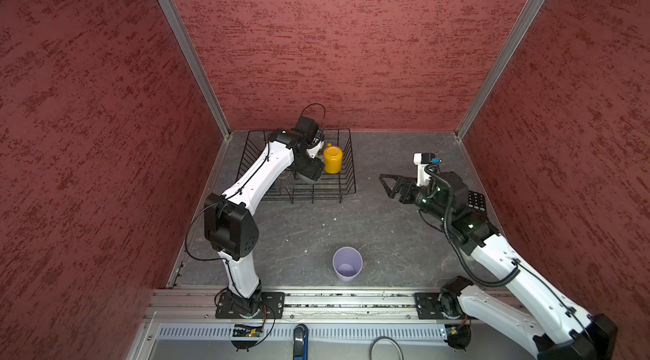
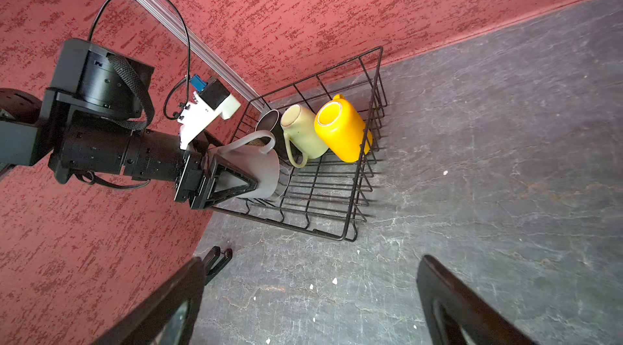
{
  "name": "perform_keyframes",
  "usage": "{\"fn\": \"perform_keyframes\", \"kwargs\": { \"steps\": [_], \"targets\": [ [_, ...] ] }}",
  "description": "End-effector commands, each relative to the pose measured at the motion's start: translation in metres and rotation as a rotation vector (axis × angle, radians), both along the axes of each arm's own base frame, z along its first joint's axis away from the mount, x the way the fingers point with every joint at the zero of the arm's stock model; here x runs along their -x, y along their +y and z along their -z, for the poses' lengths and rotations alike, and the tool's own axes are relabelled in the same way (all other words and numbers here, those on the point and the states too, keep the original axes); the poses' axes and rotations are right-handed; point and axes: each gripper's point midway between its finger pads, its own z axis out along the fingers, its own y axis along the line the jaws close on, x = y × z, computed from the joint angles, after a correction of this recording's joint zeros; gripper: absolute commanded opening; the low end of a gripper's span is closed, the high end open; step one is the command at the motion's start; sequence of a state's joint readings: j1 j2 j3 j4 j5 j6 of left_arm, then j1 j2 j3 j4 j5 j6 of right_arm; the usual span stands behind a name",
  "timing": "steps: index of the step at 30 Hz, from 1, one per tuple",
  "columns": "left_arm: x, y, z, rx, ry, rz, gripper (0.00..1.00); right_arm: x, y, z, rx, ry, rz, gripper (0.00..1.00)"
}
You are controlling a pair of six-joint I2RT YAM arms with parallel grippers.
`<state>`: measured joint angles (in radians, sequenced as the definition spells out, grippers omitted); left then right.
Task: Load cups into a dish rack
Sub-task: Place the cup upside down at the dish rack.
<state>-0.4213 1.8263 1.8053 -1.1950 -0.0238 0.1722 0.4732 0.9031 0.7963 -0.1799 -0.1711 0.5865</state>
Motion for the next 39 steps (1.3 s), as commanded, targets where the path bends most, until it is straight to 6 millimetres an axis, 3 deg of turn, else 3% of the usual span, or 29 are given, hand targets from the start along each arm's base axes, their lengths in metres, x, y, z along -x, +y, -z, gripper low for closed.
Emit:
{"fn": "perform_keyframes", "kwargs": {
  "steps": [1,17,32,39],
  "targets": [
    [-0.008,-0.008,-0.006,0.018,-0.018,0.015,0.00,0.001,-0.007,0.002,0.007,-0.004,0.022,0.99],
    [-0.023,-0.006,0.047,-0.055,0.100,-0.012,0.00,0.004,-0.012,0.012,0.004,0.022,0.032,0.99],
    [-0.032,0.009,0.079,-0.096,0.161,-0.058,0.00,0.006,-0.012,0.017,-0.002,0.032,0.033,0.99],
    [-0.033,0.010,0.089,-0.075,0.197,-0.066,0.07,0.005,-0.012,0.018,-0.004,0.035,0.031,0.99]
  ]
}}
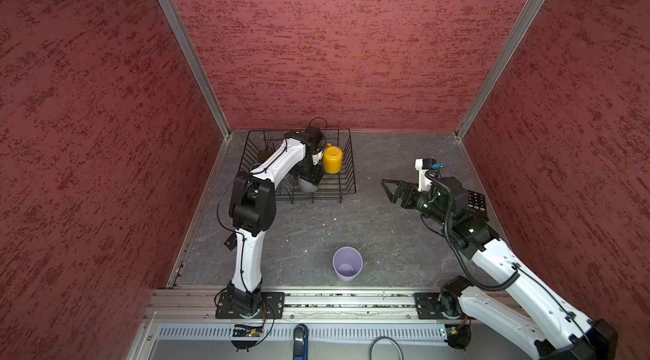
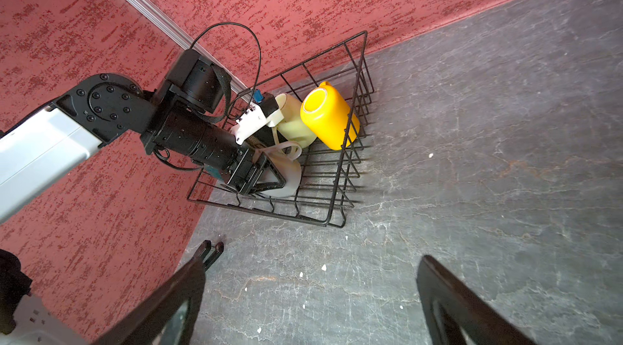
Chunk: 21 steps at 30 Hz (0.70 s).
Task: Load cups into a dish rack
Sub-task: Place the cup upside down at the dish rack.
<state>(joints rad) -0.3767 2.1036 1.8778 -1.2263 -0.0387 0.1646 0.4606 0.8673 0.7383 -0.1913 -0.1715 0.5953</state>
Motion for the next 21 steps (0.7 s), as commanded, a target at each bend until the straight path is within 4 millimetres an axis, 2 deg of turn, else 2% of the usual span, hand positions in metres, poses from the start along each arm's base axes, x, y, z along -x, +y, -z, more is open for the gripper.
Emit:
{"fn": "perform_keyframes", "kwargs": {
  "steps": [1,18,19,21],
  "targets": [
    [-0.009,-0.003,-0.002,0.030,-0.013,-0.013,0.07,-0.001,-0.004,-0.001,-0.012,0.000,0.017,0.99],
    [-0.012,0.001,0.012,0.022,0.025,-0.028,0.24,-0.002,-0.004,-0.001,-0.013,0.002,0.014,0.99],
    [-0.011,0.000,0.012,0.028,0.029,-0.028,0.27,-0.003,-0.003,0.000,-0.013,0.004,0.014,0.99],
    [-0.010,-0.003,0.010,0.045,0.034,-0.024,0.39,-0.003,-0.003,0.000,-0.015,0.004,0.014,0.99]
  ]
}}
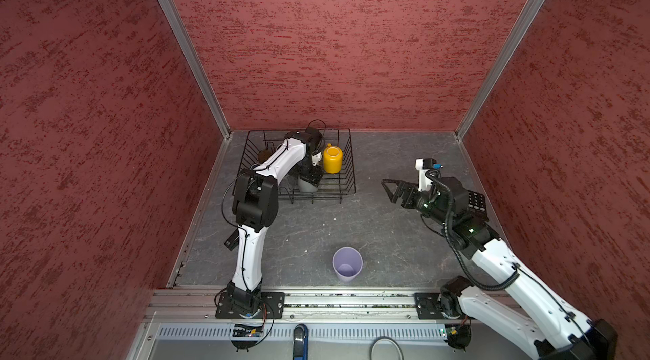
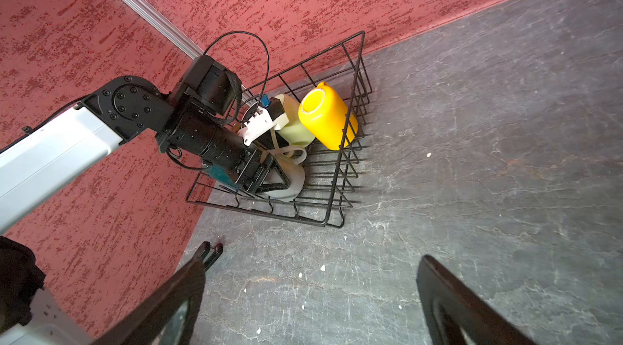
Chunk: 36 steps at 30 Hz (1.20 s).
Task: Load cups into a dish rack
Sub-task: Place the cup upside down at the dish rack.
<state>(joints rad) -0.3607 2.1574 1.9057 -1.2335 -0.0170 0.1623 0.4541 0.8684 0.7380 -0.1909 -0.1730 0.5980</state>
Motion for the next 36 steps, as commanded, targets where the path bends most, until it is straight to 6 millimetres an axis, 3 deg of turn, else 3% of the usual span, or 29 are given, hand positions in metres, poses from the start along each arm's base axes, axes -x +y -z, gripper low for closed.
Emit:
{"fn": "perform_keyframes", "kwargs": {
  "steps": [1,5,8,13,19,28,36],
  "targets": [
    [-0.005,-0.005,-0.005,0.041,-0.005,-0.008,0.44,-0.002,-0.002,0.000,-0.013,0.003,0.008,0.99],
    [-0.005,-0.005,-0.006,0.045,0.001,-0.015,0.49,-0.002,-0.001,-0.001,-0.017,0.003,0.006,0.99],
    [-0.004,-0.003,-0.005,0.039,0.007,-0.018,0.61,-0.002,-0.002,-0.001,-0.017,0.002,0.008,0.99],
    [-0.004,-0.002,-0.005,0.037,0.004,-0.019,0.69,-0.001,-0.002,0.000,-0.018,0.003,0.008,0.99],
    [-0.003,-0.002,-0.006,0.035,0.004,-0.020,1.00,-0.002,-0.003,0.001,-0.019,0.006,0.011,0.99],
    [-0.001,-0.005,-0.016,0.056,-0.007,-0.025,1.00,-0.001,-0.003,0.002,-0.015,0.009,0.011,0.99],
    [0.004,-0.012,-0.056,0.055,-0.114,-0.006,1.00,-0.005,-0.011,0.014,0.088,0.052,0.036,0.99]
  ]
}}
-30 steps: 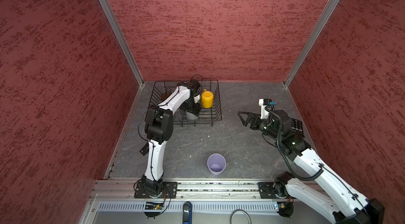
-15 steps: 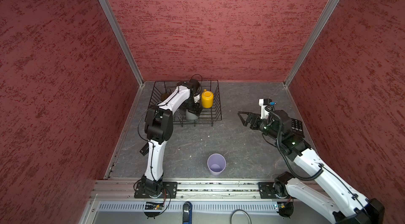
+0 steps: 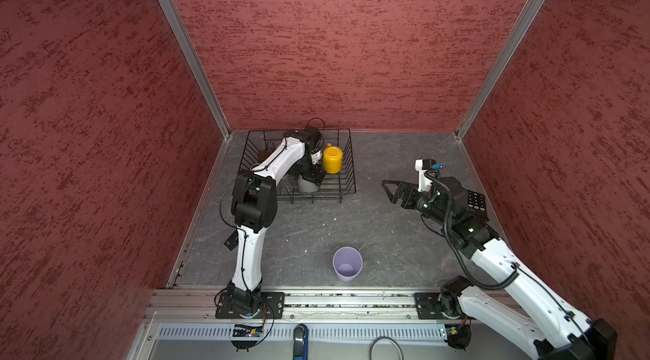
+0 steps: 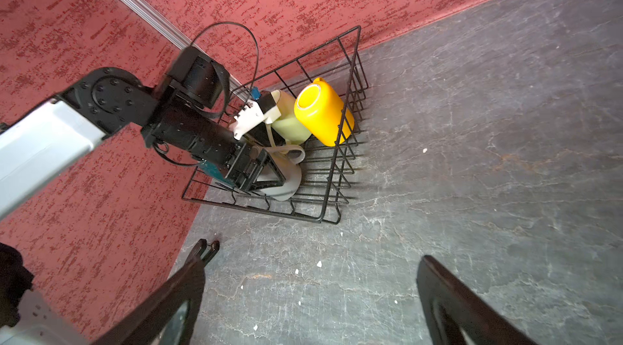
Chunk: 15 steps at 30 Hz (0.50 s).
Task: Load cups into a dish rack
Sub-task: Place the cup upside down at the dish rack.
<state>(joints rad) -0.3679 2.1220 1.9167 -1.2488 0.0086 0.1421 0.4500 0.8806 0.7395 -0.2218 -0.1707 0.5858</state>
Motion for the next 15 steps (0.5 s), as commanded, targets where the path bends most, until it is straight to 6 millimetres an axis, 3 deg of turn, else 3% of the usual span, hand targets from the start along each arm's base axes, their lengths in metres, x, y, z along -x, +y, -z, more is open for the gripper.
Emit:
{"fn": "perform_keyframes", "kwargs": {
  "steps": [1,9,15],
  "targets": [
    [0.001,-0.005,-0.046,0.021,-0.114,0.003,1.00,-0.005,-0.010,0.006,0.073,0.031,0.034,0.99],
    [-0.003,-0.001,-0.132,0.035,-0.413,-0.014,1.00,-0.013,-0.005,0.027,0.155,0.117,0.012,0.98],
    [0.004,0.009,-0.199,0.101,-0.742,-0.032,1.00,-0.006,0.008,0.020,0.156,0.107,-0.074,0.91]
  ]
}}
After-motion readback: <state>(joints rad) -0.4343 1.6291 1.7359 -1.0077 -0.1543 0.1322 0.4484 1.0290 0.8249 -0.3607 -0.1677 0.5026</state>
